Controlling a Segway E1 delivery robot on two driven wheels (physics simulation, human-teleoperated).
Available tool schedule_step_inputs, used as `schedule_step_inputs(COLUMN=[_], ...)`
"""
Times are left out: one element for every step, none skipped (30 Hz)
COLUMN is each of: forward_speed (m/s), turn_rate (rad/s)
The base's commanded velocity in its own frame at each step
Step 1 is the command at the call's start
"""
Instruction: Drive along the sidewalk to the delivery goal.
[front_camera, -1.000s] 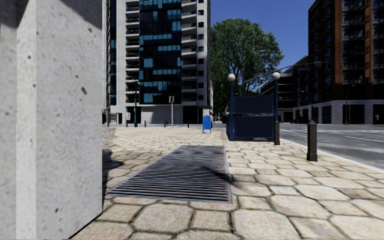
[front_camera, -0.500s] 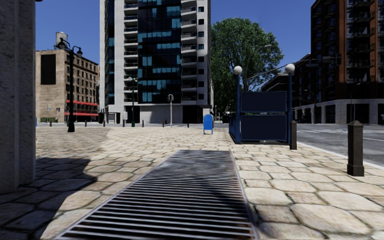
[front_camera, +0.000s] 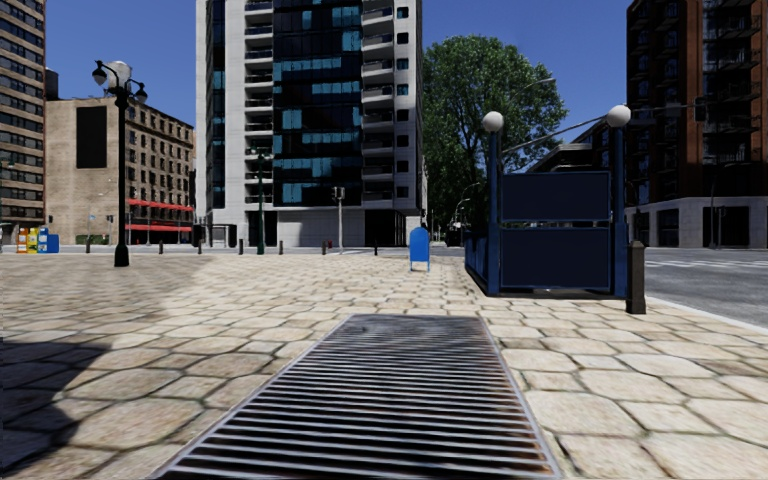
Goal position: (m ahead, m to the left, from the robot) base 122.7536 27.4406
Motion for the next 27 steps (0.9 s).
schedule_step_inputs(forward_speed=[2.00,2.00,2.00,2.00,2.00,2.00,2.00,2.00,2.00,2.00,2.00,1.99,1.99,1.99,1.99,1.99,1.99,1.99,1.99,1.99,1.99,1.99,1.99,1.99,1.99,1.99,1.99], turn_rate=[0.01,0.01,0.01,0.01,0.01,0.01,0.02,0.02,0.02,0.02,0.02,0.02,0.02,0.02,0.02,0.02,0.02,0.02,0.02,0.02,0.02,0.02,0.02,0.02,0.02,0.02,0.02])
